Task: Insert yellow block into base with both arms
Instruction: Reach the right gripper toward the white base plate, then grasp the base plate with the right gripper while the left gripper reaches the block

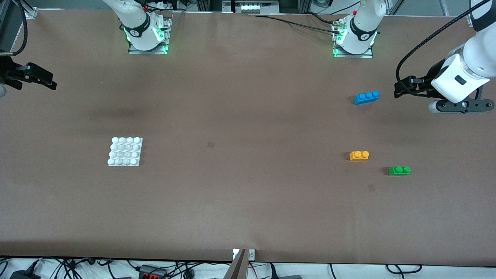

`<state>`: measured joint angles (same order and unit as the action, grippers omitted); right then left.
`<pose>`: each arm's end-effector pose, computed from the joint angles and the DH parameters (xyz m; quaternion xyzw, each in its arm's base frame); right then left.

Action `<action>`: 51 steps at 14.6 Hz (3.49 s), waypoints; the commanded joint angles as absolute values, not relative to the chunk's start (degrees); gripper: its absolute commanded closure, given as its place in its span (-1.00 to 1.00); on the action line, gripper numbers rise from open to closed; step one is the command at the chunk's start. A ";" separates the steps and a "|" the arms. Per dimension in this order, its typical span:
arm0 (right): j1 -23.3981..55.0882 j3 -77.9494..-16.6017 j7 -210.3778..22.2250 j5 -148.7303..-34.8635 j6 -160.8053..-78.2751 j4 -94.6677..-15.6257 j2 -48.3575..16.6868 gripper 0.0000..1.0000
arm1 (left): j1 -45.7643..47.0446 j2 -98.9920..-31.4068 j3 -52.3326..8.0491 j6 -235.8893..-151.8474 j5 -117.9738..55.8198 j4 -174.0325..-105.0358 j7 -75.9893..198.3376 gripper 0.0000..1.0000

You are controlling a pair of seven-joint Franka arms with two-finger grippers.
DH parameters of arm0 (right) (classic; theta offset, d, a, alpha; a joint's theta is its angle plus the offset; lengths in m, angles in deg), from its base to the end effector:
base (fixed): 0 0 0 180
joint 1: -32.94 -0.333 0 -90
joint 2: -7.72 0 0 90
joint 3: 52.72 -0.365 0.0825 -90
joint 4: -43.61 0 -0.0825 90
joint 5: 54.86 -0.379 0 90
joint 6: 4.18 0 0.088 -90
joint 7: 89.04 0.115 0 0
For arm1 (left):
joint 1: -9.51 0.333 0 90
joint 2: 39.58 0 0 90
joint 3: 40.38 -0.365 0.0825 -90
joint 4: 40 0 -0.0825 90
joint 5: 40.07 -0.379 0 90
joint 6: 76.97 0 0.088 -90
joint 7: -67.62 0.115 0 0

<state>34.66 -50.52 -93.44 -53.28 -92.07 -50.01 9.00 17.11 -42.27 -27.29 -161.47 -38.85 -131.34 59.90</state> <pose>0.5337 -0.0401 0.6453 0.9991 0.0042 -0.0397 0.0105 0.5483 -0.0521 0.6221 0.9963 0.0189 -0.0837 0.0064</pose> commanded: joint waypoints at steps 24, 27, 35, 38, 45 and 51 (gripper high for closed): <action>37.33 -51.05 -92.56 -55.99 -129.47 -67.64 -11.61 -1.00 | 17.86 -44.06 -27.20 -157.05 -37.61 -129.38 61.64 -1.00; 37.95 -51.05 -92.56 -61.26 -135.03 -68.54 -16.87 -1.00 | 19.18 -45.64 -26.85 -155.98 -37.52 -130.35 66.47 -1.00; 36.90 -51.14 -93.53 -61.63 -148.14 -69.94 -23.92 -1.00 | 19.09 -46.70 -25.97 -184.33 -38.31 -150.45 64.46 -1.00; 36.28 -51.14 -93.53 -61.63 -148.32 -69.86 -23.92 -0.86 | 18.92 -47.05 -25.61 -196.29 -38.49 -157.22 64.37 -1.00; 36.02 -51.32 -99.82 -61.45 -148.23 -69.33 -22.69 -0.90 | 18.57 -56.53 -25.96 -209.33 -38.49 -157.78 64.11 -1.00; 36.11 -52.90 -103.46 -61.89 -148.24 -68.89 -22.87 -0.90 | 19.18 -61.99 -26.58 -215.22 -38.49 -157.25 64.37 -1.00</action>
<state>36.03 -52.44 -101.32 -60.64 -147.79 -68.59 -23.40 18.62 -60.09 -26.68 -213.88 -38.85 -158.61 64.32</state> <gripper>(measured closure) 0.048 0.000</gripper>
